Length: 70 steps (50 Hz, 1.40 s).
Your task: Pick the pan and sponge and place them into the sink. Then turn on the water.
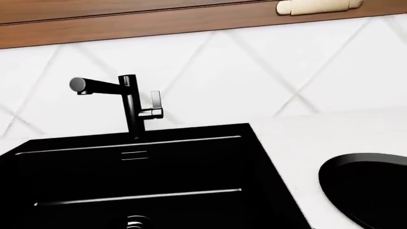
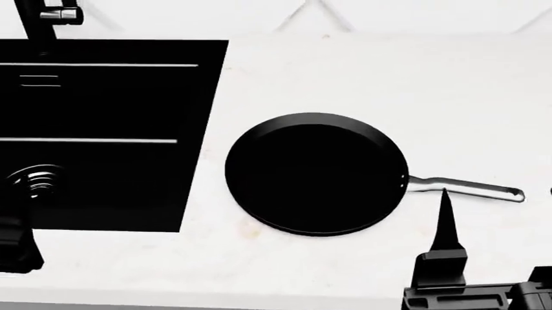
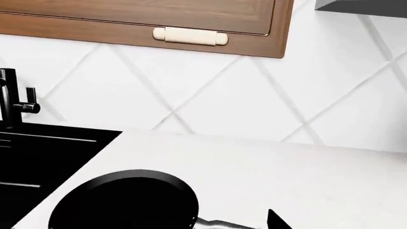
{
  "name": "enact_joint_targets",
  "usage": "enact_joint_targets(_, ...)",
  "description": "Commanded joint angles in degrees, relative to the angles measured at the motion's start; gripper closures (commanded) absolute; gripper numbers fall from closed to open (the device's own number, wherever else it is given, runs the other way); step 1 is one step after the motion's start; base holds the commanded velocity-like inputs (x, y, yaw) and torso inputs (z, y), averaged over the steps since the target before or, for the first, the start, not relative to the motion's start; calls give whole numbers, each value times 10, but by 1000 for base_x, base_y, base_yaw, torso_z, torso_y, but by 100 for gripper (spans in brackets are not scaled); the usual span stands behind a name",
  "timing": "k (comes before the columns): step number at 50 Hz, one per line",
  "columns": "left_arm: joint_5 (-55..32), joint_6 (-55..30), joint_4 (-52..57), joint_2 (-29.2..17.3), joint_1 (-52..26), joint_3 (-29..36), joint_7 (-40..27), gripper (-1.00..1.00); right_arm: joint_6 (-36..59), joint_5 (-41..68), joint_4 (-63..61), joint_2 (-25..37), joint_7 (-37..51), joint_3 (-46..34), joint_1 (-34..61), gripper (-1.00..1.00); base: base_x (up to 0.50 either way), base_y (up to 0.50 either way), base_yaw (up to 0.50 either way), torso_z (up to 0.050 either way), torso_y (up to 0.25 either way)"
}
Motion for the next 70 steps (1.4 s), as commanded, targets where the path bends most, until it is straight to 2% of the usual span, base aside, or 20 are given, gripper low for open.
enact_joint_targets(1,-1,6,-2,-3,3,-2,0,-100,-2,8,3,4,7,-3,3,-100,211,-398,0,0,0)
enact_joint_targets(18,0,12,-6,-5,2,0,-4,-100,-12,1,8,11,10,-26,8,-100,230,-280,0,0,0)
enact_joint_targets(43,1,32,-17,-9,7,-3,-2,-100,-22,0,20,12,22,-41,5,-100,293,-79,0,0,1)
enact_joint_targets(54,4,35,-21,-9,8,5,-5,-100,-2,39,21,23,37,-41,29,-100,132,-212,0,0,1)
enact_joint_targets(57,2,34,-21,-11,7,3,-5,-100,5,66,32,27,18,-60,52,-100,0,0,0,0,0)
enact_joint_targets(63,1,35,-21,-12,7,3,-5,-100,78,227,94,71,63,-72,152,-100,0,0,0,0,0)
enact_joint_targets(64,0,35,-22,-12,6,3,-5,-100,99,264,114,93,55,-93,174,-100,0,0,0,0,0)
enact_joint_targets(66,6,36,-28,-9,2,10,-10,-100,100,409,182,153,96,-115,215,-100,0,0,0,0,0)
enact_joint_targets(70,3,42,-32,-14,6,5,-1,-100,72,546,248,250,131,-162,299,-100,0,0,0,0,0)
